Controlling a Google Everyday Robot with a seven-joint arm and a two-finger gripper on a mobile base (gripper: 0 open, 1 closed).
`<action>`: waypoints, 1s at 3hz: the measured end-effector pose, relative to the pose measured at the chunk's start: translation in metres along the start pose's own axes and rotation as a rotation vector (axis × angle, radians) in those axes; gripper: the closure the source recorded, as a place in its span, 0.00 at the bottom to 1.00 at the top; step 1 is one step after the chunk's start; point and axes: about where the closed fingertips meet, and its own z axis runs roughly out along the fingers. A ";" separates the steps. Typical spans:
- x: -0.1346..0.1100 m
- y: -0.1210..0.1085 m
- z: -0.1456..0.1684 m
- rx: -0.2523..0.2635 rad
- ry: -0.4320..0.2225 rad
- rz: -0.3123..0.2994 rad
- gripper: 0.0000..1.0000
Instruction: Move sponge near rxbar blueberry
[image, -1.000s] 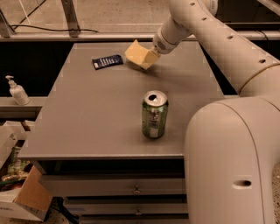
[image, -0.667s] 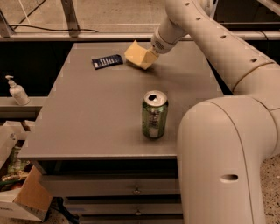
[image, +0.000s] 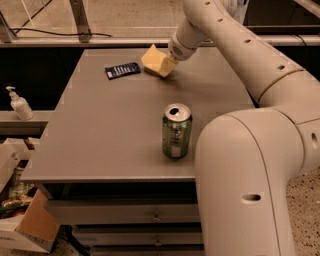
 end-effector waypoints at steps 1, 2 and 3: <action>-0.006 0.006 0.000 -0.019 -0.006 -0.012 0.15; -0.010 0.013 -0.001 -0.040 -0.012 -0.027 0.00; -0.011 0.021 0.000 -0.064 -0.012 -0.041 0.00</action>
Offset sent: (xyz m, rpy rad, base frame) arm -0.0137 0.0179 0.0136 0.0221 0.0134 0.0700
